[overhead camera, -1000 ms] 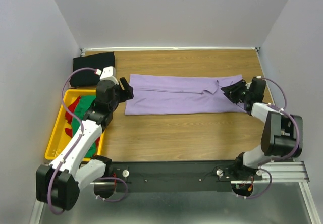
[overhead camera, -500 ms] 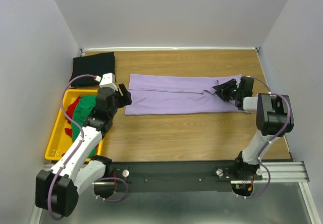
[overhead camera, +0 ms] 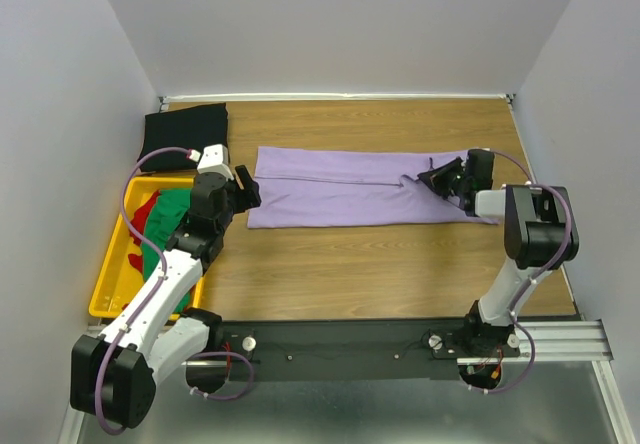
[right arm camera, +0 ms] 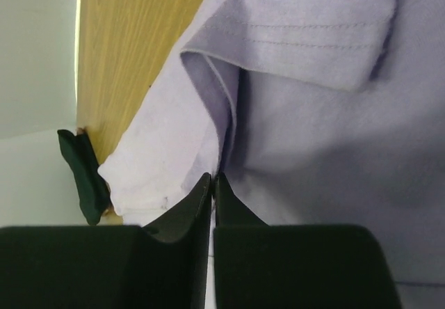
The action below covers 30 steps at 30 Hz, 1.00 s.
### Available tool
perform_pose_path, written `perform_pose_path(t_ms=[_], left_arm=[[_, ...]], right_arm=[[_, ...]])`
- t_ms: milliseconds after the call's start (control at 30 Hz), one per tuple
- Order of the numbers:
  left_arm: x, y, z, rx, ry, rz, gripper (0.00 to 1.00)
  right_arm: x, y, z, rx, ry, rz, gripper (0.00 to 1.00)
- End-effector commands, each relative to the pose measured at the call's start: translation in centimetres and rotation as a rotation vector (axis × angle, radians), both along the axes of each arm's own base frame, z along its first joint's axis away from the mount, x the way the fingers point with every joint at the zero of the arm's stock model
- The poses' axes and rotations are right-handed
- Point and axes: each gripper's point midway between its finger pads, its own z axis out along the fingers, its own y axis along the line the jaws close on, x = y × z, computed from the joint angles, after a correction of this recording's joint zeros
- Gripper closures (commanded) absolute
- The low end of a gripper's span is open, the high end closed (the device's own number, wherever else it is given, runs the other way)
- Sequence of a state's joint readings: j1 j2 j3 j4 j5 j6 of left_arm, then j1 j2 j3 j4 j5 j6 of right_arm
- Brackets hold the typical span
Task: Fold and stack the t-shirts
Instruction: Fold the tshirt
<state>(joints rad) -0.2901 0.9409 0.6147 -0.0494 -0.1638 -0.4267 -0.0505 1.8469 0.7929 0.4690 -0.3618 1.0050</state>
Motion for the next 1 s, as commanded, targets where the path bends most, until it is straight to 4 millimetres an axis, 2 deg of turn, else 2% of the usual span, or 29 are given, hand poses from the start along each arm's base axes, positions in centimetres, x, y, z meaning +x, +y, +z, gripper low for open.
perform_pose_path(t_ms=[0, 100, 233, 267, 333, 433, 567, 700, 833, 900, 967], left_arm=[[0.5, 0.1, 1.2, 0.009, -0.037, 0.007, 0.25], [0.5, 0.0, 1.1, 0.009, -0.035, 0.004, 0.25], [0.5, -0.1, 0.9, 0.011, -0.027, -0.004, 0.25], [0.5, -0.2, 0.8, 0.011, -0.026, -0.006, 0.25], [0.5, -0.1, 0.7, 0.013, -0.020, -0.004, 0.25], [0.6, -0.1, 0.5, 0.017, -0.011, -0.002, 0.25], [0.6, -0.3, 0.1, 0.018, -0.003, -0.016, 0.25], [0.7, -0.6, -0.1, 0.018, 0.010, -0.030, 0.25], [0.7, -0.5, -0.2, 0.020, 0.008, -0.023, 0.25], [0.7, -0.4, -0.1, 0.022, 0.007, -0.020, 0.25], [0.7, -0.4, -0.2, 0.023, 0.009, -0.022, 0.25]], right_arm=[[0.1, -0.9, 2.0, -0.073, -0.019, -0.080, 0.90], [-0.6, -0.8, 1.9, -0.111, 0.019, -0.095, 0.90], [-1.5, -0.9, -0.1, -0.121, 0.093, -0.094, 0.86], [-1.8, 0.0, -0.5, -0.122, 0.102, -0.069, 0.80], [-2.3, 0.1, -1.0, -0.129, 0.121, -0.059, 0.74], [-2.7, -0.3, -0.7, -0.172, 0.120, -0.049, 0.69], [-1.7, -2.3, 2.8, -0.268, 0.034, -0.081, 0.64], [-0.4, -7.2, 4.4, -0.268, 0.007, -0.182, 0.64], [0.3, -9.8, 3.3, -0.248, 0.038, -0.221, 0.64], [1.1, -10.3, 3.2, -0.244, 0.035, -0.214, 0.64], [1.5, -10.4, 2.1, -0.243, 0.052, -0.200, 0.64]])
